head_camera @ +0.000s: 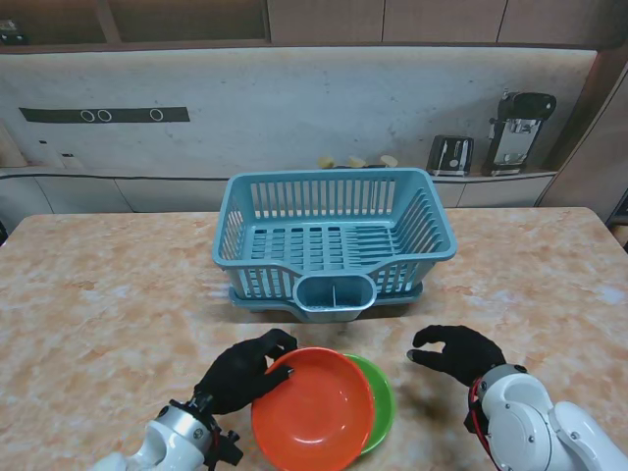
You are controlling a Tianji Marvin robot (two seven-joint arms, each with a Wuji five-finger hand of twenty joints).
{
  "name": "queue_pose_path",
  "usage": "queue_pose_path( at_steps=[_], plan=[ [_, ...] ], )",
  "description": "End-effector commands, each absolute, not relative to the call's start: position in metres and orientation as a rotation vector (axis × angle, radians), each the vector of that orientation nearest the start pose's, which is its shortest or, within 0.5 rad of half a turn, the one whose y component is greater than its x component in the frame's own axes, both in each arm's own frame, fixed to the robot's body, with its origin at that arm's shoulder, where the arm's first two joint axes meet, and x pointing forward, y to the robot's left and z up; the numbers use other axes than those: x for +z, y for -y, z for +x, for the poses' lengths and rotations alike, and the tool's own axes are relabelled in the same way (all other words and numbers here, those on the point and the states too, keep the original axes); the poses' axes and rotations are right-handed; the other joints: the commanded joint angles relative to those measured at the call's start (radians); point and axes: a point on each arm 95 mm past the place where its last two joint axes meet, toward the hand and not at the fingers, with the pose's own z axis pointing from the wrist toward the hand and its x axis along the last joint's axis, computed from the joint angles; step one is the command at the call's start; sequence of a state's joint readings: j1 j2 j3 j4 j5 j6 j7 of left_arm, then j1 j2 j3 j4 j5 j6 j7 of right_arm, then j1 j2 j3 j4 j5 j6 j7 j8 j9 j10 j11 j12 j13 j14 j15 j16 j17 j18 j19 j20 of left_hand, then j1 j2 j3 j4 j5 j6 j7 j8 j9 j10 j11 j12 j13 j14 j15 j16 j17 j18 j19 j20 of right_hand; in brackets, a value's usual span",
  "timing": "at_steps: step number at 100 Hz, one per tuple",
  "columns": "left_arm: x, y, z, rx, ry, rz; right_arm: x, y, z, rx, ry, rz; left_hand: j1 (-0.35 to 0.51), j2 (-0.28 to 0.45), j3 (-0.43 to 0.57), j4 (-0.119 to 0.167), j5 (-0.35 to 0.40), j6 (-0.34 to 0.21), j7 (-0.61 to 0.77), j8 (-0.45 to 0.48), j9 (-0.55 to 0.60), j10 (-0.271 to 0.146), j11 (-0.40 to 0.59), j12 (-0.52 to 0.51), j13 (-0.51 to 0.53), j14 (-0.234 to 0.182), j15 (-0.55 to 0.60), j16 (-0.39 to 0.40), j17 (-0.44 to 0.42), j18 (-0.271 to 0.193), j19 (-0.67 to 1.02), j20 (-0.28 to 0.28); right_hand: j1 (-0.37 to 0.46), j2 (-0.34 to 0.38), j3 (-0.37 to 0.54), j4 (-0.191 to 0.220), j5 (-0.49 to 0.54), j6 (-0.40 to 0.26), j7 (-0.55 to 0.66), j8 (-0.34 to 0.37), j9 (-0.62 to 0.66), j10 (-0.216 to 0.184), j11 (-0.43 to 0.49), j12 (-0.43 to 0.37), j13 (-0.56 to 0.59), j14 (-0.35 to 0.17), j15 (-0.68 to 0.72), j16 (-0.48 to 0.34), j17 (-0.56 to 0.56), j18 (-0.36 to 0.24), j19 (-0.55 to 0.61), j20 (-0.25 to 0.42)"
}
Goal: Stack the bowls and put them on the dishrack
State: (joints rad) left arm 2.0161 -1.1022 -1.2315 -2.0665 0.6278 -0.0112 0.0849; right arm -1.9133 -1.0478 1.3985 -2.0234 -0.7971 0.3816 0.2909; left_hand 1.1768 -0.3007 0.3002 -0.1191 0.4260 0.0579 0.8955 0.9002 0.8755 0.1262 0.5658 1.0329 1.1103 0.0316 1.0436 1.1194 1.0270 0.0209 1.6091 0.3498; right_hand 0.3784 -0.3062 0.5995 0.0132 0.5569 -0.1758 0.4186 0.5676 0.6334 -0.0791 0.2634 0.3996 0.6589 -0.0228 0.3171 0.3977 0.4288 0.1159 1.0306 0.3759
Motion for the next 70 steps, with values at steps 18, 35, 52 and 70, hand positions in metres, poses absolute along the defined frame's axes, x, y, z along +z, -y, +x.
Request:
queue_pose_path(
  at_steps=[18,35,52,70],
  plan=[
    [-0.298,0.083,0.282,-2.009,-1.322,-1.634,-0.303,0.026,0.311,1.23,-1.375,1.79,0.114,0.081,0.084,0.037,0.031,-0.049,0.02,0.012,0.015,-0.035,-0.008,0.002,0.025,-0.064,-0.006,0.011,0.018,-0.127,0.013,-0.009,-0.028,0.029,-0.009,0.022,0.019,-0.023,0.007,0.008,0.01,-0.02,-0.012,0.006,0.017,0.0,-0.001,-0.007,-0.004,-0.003,0.001,0.015],
    [-0.303,0.092,0.294,-1.98,-1.338,-1.622,-0.303,0.026,0.311,1.231,-1.379,1.791,0.114,0.081,0.086,0.032,0.026,-0.046,0.024,0.002,0.012,-0.034,-0.012,-0.009,0.02,-0.066,0.002,0.005,0.017,-0.128,0.012,-0.014,-0.028,0.03,-0.009,0.021,0.02,-0.024,0.007,0.009,0.009,-0.02,-0.012,0.006,0.016,0.0,-0.001,-0.007,-0.005,-0.003,0.001,0.015],
    [-0.31,0.099,0.302,-1.963,-1.326,-1.646,-0.304,0.026,0.312,1.234,-1.381,1.791,0.114,0.08,0.089,0.027,0.024,-0.043,0.028,-0.011,0.007,-0.029,-0.013,-0.02,0.009,-0.057,0.011,-0.003,0.016,-0.116,0.012,-0.023,-0.028,0.03,-0.01,0.021,0.02,-0.024,0.007,0.008,0.01,-0.021,-0.012,0.006,0.017,0.001,-0.001,-0.007,-0.005,-0.003,0.001,0.015],
    [-0.316,0.103,0.311,-1.939,-1.304,-1.633,-0.304,0.026,0.311,1.235,-1.381,1.793,0.114,0.084,0.087,0.024,0.017,-0.045,0.034,-0.02,0.001,-0.032,-0.017,-0.029,-0.003,-0.056,0.012,-0.012,0.013,-0.109,0.001,-0.035,-0.029,0.03,-0.009,0.022,0.019,-0.025,0.007,0.008,0.01,-0.021,-0.012,0.006,0.017,-0.001,-0.001,-0.007,-0.004,-0.003,0.002,0.015]
  ],
)
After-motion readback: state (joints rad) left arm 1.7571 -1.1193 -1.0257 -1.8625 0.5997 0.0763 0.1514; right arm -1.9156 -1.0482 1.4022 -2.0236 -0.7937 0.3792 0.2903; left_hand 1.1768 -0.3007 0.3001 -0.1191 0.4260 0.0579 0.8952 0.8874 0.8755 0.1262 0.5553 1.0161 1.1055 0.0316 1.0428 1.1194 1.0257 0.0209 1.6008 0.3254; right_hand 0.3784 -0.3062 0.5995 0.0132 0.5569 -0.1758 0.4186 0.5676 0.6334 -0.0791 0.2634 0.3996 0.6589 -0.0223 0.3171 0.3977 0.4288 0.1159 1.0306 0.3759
